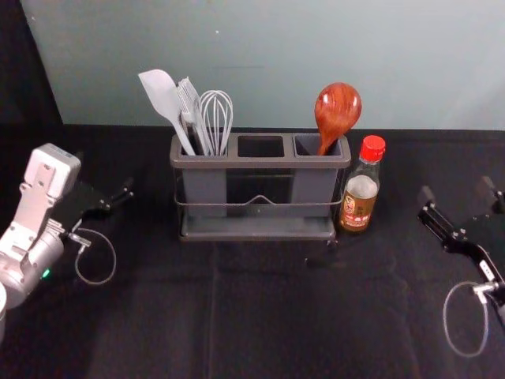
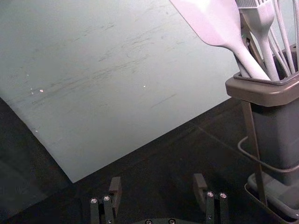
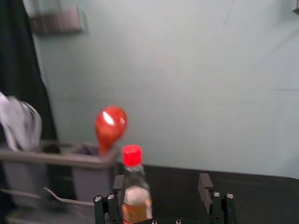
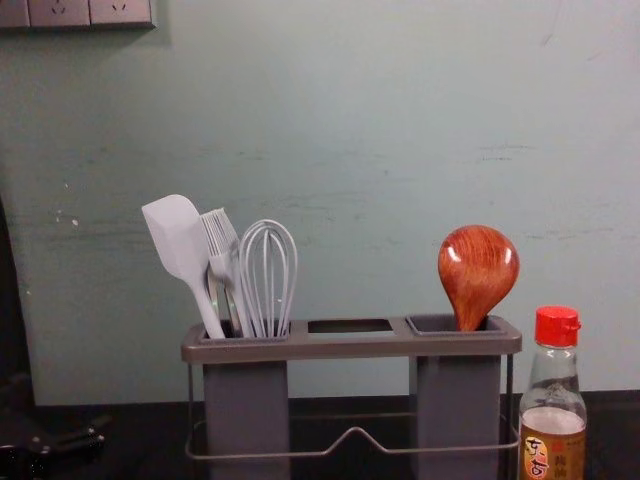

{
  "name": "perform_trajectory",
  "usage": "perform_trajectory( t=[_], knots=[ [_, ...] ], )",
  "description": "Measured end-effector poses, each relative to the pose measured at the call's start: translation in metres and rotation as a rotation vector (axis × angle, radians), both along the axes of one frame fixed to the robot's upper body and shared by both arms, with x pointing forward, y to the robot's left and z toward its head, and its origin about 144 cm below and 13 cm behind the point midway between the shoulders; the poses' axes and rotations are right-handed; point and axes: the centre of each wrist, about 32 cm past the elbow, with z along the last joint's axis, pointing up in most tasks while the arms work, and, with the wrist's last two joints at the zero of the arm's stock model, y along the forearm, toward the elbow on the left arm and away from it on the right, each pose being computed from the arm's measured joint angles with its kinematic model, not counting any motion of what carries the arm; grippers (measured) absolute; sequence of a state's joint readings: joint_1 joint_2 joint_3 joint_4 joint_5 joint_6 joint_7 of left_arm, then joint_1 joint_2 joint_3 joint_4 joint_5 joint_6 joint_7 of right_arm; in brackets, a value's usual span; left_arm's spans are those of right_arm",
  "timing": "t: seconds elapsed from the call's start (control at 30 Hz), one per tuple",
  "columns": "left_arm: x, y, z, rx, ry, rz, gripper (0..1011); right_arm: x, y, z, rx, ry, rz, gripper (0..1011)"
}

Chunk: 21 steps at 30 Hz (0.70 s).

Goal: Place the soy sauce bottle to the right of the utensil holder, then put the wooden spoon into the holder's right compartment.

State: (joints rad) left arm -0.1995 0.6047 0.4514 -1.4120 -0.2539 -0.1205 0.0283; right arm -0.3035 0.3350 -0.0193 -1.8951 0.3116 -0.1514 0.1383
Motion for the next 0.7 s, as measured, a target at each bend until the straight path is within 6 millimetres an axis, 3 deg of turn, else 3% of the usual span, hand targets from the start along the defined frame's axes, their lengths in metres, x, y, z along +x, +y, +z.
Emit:
perform_trajectory(
  t=[0.17,0.7],
  knots=[
    [0.0,0.0,0.0,0.0,0.0,0.0,1005,0.015,-0.003,-0.006,-0.078,0.048,-0.036,1003],
    [0.0,0.0,0.0,0.0,0.0,0.0,1005,0.098,-0.012,-0.023,-0.205,0.092,-0.052,1003]
  ],
)
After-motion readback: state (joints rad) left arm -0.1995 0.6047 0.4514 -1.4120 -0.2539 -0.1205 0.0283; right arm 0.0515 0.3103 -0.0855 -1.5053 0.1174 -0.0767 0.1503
